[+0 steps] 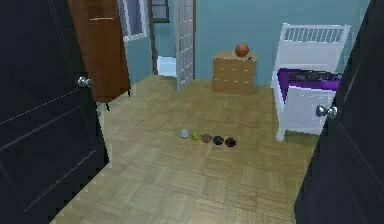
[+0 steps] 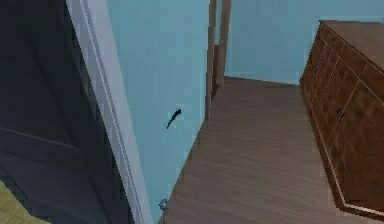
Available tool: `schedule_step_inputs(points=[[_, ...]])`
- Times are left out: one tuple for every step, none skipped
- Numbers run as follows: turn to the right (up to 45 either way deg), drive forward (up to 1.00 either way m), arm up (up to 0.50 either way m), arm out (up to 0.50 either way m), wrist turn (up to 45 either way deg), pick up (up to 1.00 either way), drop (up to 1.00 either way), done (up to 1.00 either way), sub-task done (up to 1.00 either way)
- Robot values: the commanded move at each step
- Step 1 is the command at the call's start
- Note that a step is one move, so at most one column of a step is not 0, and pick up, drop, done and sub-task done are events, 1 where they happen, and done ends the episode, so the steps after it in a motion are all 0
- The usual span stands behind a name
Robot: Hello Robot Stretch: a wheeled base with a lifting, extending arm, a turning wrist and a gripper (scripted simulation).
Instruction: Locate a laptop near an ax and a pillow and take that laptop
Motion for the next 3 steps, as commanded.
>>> schedule_step_inputs(points=[[3.0,0.00,0.00,0.00,0.0,0.00,0.00,0.00,0.00],[0.0,0.25,0.00,0.00,0.0,0.00,0.00,0.00,0.00],[21.0,0.00,0.00,0.00,0.0,0.00,0.00,0.00,0.00]])
